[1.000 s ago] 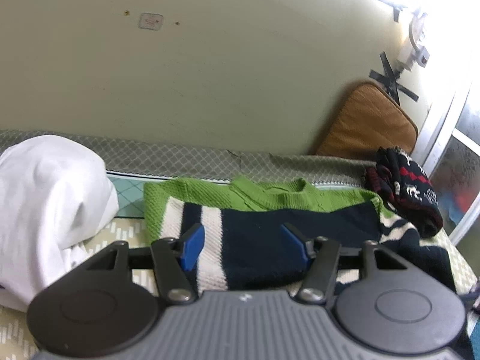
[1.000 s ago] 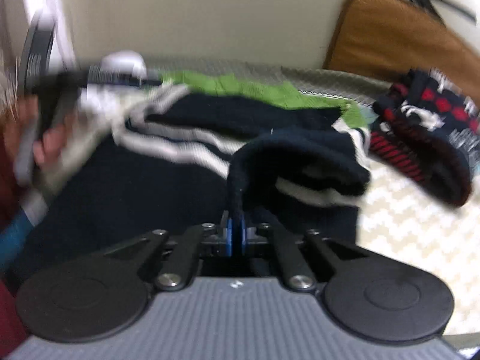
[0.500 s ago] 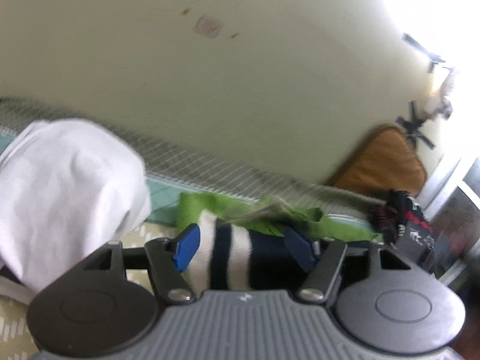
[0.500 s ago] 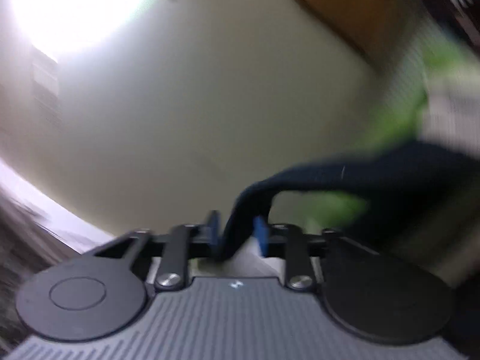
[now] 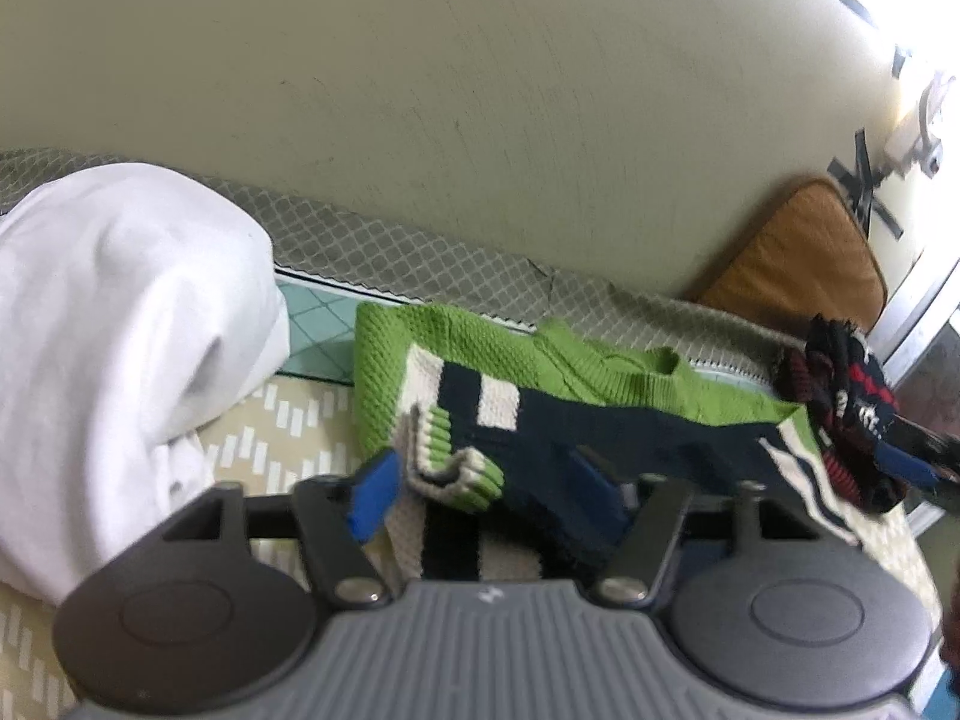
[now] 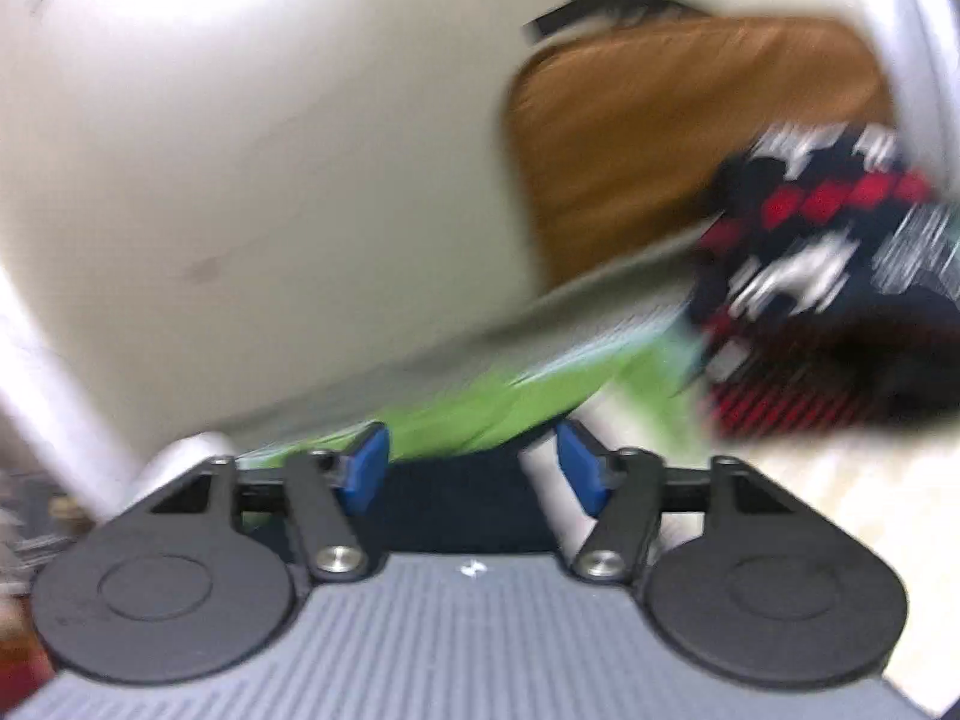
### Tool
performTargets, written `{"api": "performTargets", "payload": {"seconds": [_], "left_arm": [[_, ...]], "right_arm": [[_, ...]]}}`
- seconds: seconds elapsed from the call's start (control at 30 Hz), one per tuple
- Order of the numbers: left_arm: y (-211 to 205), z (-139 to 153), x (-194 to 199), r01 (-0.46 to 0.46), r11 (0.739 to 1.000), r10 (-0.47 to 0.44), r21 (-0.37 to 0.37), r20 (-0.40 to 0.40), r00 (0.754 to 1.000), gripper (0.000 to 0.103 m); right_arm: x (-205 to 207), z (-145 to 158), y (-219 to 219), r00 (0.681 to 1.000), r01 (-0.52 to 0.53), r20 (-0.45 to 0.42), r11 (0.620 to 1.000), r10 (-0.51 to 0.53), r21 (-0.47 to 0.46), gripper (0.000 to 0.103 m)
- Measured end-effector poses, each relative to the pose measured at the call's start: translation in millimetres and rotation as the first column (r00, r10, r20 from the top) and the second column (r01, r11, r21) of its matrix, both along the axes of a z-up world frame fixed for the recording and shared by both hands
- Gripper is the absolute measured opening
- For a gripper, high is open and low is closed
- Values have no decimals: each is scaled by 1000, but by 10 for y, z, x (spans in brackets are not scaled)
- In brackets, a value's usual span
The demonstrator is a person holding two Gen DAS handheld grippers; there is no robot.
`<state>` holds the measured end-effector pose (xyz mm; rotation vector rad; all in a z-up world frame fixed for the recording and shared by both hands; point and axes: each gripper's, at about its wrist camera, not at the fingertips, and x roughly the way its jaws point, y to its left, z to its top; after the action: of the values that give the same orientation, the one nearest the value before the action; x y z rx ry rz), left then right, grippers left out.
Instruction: Fold small clothes
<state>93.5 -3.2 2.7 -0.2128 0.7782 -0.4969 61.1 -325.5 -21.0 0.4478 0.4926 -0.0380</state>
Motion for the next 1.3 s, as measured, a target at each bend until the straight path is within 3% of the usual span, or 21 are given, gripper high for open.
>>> {"api": "performTargets", "payload": {"seconds": [0.03, 0.1, 0.13, 0.2, 0.3, 0.4, 0.5, 0.57, 0.7, 0.8, 0.83, 0.87, 0.93, 0.97, 1.0, 1.03, 1.1, 1.2, 1.23, 1.3], "left_arm": [[-36, -28, 3, -3, 1000, 3, 26, 4, 1000, 33], [-82, -85, 28, -2, 998, 2, 60, 2, 1000, 25], [-81, -92, 27, -5, 998, 5, 63, 11, 1000, 22], [-65, -85, 32, -6, 998, 5, 57, 6, 1000, 20], [-24, -79, 51, -12, 999, 13, 36, -20, 1000, 21], [67, 9, 29, -35, 999, 35, 10, -4, 999, 25], [206, 114, 0, -81, 997, 82, -15, 38, 996, 29], [261, 137, 12, -90, 995, 91, -40, 32, 995, 29], [202, 96, 37, -62, 998, 62, -19, 9, 998, 39], [98, 53, 11, -29, 1000, 29, 12, 6, 1000, 33], [71, 47, -1, -17, 1000, 16, 25, 11, 1000, 20], [33, 39, -13, -9, 999, 9, 44, 19, 1000, 15], [-50, -8, -31, -11, 994, 7, 110, 37, 999, 14], [-91, -48, -26, -8, 989, 2, 151, 39, 999, 14], [-107, -70, -28, -9, 986, 1, 166, 48, 999, 17], [-115, -61, -31, -11, 985, 2, 174, 51, 999, 18], [-106, -33, -47, -12, 984, 3, 179, 53, 999, 21], [-71, 25, -67, -21, 985, 10, 169, 64, 998, 27], [-57, 58, -83, -25, 987, 13, 161, 75, 997, 29], [-41, 138, -132, -31, 989, 16, 143, 103, 995, 34]], "right_arm": [[105, -113, -65, 999, 12, -41, 1000, -12, -7, 64], [313, -356, -76, 989, 10, -149, 999, -15, -40, 30], [444, -455, 8, 982, 8, -184, 993, -29, -117, 4], [462, -490, 86, 990, -12, -141, 967, -25, -255, 4], [423, -458, -20, 976, 121, -141, 948, -168, -294, 4], [268, -356, -58, 981, 142, -104, 970, -165, -197, 12], [56, -219, 111, 998, 32, -42, 992, -38, -119, 14], [-29, -138, 281, 995, -94, -33, 992, 91, -87, 31], [-132, -104, 701, 951, -310, -45, 945, 307, -104, 43], [-185, -184, 783, 931, -361, -79, 931, 357, -50, 45], [-201, -216, 780, 932, -357, -82, 933, 352, -47, 44], [-175, -227, 757, 937, -345, -91, 937, 338, -63, 44], [-95, -305, 609, 970, -218, -146, 963, 196, -158, 41], [-49, -373, 472, 980, -134, -170, 974, 103, -181, 30], [-70, -393, 305, 987, -73, -150, 989, 53, -130, 15], [-94, -400, 147, 987, -36, -159, 999, 31, -29, 8], [-217, -380, 45, 989, -39, -139, 998, 45, 48, 12], [-453, -313, 70, 992, -36, -120, 999, 33, -29, 26], [-548, -302, 59, 994, -25, -111, 999, 20, -38, 35], [-673, -327, 0, 995, 0, -99, 1000, -3, -27, 37]]}}
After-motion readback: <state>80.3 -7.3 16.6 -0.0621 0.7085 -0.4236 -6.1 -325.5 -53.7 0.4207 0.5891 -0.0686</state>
